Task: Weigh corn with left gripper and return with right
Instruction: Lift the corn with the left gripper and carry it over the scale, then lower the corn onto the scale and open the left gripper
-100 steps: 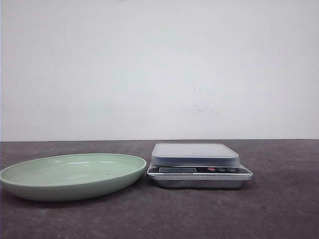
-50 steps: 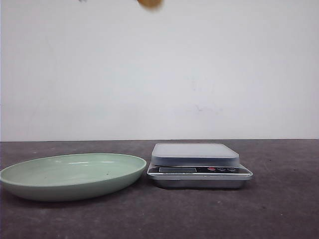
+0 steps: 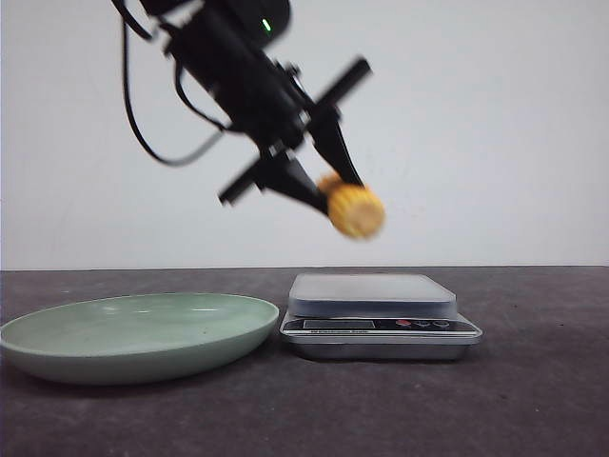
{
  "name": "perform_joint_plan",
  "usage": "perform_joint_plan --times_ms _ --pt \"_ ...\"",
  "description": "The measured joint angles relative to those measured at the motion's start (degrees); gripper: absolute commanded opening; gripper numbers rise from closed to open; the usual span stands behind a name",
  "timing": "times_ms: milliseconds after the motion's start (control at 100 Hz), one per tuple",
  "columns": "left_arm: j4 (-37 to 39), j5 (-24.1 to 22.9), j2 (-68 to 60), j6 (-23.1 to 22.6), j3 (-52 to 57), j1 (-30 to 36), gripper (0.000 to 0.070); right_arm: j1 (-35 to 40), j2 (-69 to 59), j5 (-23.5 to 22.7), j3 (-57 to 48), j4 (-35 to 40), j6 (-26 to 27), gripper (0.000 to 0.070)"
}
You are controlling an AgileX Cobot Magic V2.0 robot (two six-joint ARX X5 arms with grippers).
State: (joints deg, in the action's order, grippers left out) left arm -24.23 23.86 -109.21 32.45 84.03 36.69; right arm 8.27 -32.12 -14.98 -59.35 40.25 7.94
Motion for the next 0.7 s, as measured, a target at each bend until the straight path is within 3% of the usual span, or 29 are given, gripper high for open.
perform_joint_plan --times_ms 180,330,540,700 --pt "0.07 -1.42 -2.40 0.20 0.00 0.61 0.0012 0.02 0.00 -0.07 0.00 0.74 0.42 0.0696" --pt "0.00 -3.54 -3.04 0.57 0.00 0.33 0.0094 0.02 0.00 -0.44 0.00 0.83 1.31 0.0696" --pt "0.02 -4.57 -3.13 0.79 0.00 0.02 0.0280 0.00 0.00 -0.44 0.00 0.90 1.49 0.0696" --pt "0.02 -4.59 -3.13 0.74 0.00 0.02 0.0287 0.00 0.00 -0.44 0.00 0.90 1.49 0.0696"
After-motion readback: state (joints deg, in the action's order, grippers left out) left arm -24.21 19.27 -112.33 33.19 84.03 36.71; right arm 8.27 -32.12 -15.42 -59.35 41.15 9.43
